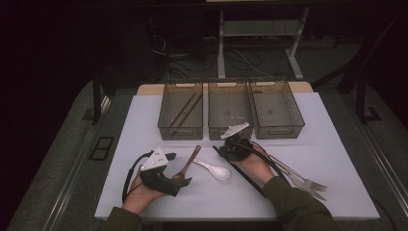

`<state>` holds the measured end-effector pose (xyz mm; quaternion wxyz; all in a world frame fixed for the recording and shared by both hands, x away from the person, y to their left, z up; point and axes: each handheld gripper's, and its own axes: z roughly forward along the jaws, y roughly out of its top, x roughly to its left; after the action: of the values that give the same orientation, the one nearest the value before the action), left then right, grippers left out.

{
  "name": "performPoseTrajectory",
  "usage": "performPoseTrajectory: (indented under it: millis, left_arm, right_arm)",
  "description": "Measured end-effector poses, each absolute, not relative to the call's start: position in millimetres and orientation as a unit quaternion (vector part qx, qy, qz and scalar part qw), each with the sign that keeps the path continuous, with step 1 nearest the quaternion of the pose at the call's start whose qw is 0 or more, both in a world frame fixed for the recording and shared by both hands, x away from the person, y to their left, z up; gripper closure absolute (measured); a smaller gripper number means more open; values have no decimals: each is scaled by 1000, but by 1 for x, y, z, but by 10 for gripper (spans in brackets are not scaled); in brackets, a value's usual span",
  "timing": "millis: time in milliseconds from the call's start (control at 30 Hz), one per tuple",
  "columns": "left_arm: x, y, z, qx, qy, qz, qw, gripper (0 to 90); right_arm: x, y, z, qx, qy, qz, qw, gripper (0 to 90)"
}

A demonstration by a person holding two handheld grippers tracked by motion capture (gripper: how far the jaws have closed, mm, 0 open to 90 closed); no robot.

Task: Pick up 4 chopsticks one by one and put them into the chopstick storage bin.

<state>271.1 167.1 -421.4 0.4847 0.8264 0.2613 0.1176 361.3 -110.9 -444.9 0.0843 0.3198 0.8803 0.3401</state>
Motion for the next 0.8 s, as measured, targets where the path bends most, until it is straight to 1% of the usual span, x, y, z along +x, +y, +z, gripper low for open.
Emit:
performPoseTrajectory:
  millis: [167,267,433,533,800]
  left_arm:
    - [271,167,-421,827,261,117,484,0]
    - [271,167,-421,826,263,117,485,0]
    - [272,169,-423,824,265,114,488,0]
    - [272,169,-423,825,266,113,486,0]
    - [273,170,-424,820,274,103,492,0]
  right_arm:
    - [356,-104,-444,307,886,336,88,790]
    - [356,-108,-442,308,884,341,83,753]
    - [349,-127,-424,312,873,367,77,715]
    - [341,-139,-419,310,872,371,73,696]
    - [310,-165,-415,303,878,365,63,699]
